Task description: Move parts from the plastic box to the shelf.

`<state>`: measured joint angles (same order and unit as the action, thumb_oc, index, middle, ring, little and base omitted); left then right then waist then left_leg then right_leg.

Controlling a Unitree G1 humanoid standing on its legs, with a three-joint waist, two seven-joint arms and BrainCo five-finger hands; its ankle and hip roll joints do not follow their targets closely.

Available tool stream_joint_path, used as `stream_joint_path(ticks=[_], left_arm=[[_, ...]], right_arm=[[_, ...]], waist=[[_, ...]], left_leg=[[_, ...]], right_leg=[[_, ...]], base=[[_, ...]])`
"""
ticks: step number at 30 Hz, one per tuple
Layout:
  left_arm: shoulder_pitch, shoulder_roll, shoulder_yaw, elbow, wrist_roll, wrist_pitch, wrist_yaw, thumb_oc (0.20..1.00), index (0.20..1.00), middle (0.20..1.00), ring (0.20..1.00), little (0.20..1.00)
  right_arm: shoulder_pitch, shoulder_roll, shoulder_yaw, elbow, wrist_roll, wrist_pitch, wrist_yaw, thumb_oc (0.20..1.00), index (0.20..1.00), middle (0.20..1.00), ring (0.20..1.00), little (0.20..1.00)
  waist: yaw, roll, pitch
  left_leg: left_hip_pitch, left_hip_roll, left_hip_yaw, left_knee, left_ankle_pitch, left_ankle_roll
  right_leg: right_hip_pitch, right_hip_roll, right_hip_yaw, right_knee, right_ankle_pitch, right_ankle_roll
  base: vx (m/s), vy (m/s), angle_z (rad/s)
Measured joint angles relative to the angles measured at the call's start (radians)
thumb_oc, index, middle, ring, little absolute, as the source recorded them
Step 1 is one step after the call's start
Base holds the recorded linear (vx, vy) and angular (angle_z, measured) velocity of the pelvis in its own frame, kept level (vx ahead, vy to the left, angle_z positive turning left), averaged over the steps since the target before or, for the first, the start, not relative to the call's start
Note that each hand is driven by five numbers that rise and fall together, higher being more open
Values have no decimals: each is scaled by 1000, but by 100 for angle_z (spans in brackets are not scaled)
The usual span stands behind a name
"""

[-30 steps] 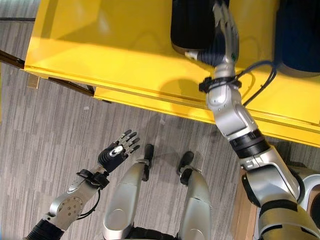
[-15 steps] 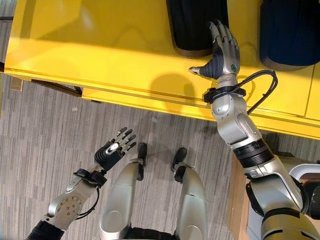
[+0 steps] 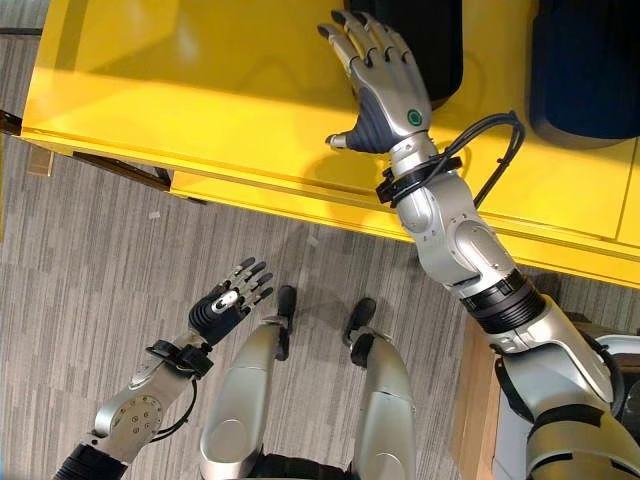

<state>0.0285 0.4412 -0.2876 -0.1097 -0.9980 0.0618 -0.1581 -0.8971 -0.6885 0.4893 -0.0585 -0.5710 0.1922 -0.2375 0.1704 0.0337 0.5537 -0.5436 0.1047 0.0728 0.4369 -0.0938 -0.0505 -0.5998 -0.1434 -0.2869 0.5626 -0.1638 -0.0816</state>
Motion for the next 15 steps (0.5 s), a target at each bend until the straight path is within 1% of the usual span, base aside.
stream_joint_path(ticks=[3, 5, 6, 8, 9, 12, 13, 14, 15], left_arm=[[0, -2, -1, 0, 7, 1, 3, 1000, 1000, 1000, 1000, 1000], [0, -2, -2, 0, 7, 1, 4, 1000, 1000, 1000, 1000, 1000], [-1, -4, -7, 0, 8, 1, 5, 1000, 1000, 1000, 1000, 1000], [-12, -9, -17, -1, 8, -2, 14, 1000, 1000, 1000, 1000, 1000], [-16, -29, -24, -2, 9, -3, 23, 1000, 1000, 1000, 1000, 1000], [-18, -47, -64, -4, 8, -17, 55, 1000, 1000, 1000, 1000, 1000], [-18, -47, -78, 0, 8, -28, 62, 1000, 1000, 1000, 1000, 1000], [-18, -55, -85, 0, 8, -36, 75, 1000, 1000, 1000, 1000, 1000], [-19, -59, -85, 0, 8, -44, 78, 1000, 1000, 1000, 1000, 1000]], right_arm=[[4, 22, 5, 0, 10, 31, 7, 1000, 1000, 1000, 1000, 1000], [16, 21, 8, 0, 13, 46, -3, 1000, 1000, 1000, 1000, 1000], [40, 21, 3, 0, 24, 42, -63, 1000, 1000, 1000, 1000, 1000], [68, 43, -47, -15, 37, -26, -201, 1000, 1000, 1000, 1000, 1000], [95, 89, -125, -84, 36, -88, -305, 1000, 1000, 1000, 1000, 1000], [162, 156, -238, -249, 3, -214, -437, 1000, 1000, 1000, 1000, 1000], [159, 186, -250, -298, -36, -280, -501, 1000, 1000, 1000, 1000, 1000], [158, 202, -248, -332, -72, -332, -537, 1000, 1000, 1000, 1000, 1000], [157, 205, -247, -343, -86, -354, -556, 1000, 1000, 1000, 1000, 1000]], waist=[[0, 0, 0], [0, 0, 0], [-2, 0, 0], [-11, 0, 0], [-24, 0, 0], [-33, 0, 0], [-43, 0, 0], [-49, 4, -1], [-52, 4, -1]], left_leg=[[0, 0, 0, 0, 0, 0], [-1, 0, 0, 0, 1, -1], [-2, 0, 0, -1, 0, 0], [-20, 1, 1, 3, 0, 0], [-32, 1, 3, 8, 0, 1], [-25, 0, 16, 4, -3, 6], [-18, -1, 28, 3, -5, 8], [-10, -2, 37, 1, -7, 12], [-7, -3, 42, 0, -8, 13]], right_leg=[[0, 0, 0, 0, 0, 0], [0, 0, 0, -2, 1, 0], [0, 0, 0, -4, 1, 1], [-13, 2, -2, -8, 8, 1], [-25, 2, 0, -15, 13, 3], [-23, 4, 11, -23, 18, 7], [-22, 4, 23, -23, 21, 8], [-21, 3, 33, -22, 23, 9], [-20, 3, 38, -20, 23, 9]], base=[[0, 0, 0], [-44, 21, 0], [-84, 54, 0], [-38, 92, -2], [6, 116, -5], [0, 85, -10], [-9, 79, -23], [-12, 66, -23], [-14, 64, -16]])
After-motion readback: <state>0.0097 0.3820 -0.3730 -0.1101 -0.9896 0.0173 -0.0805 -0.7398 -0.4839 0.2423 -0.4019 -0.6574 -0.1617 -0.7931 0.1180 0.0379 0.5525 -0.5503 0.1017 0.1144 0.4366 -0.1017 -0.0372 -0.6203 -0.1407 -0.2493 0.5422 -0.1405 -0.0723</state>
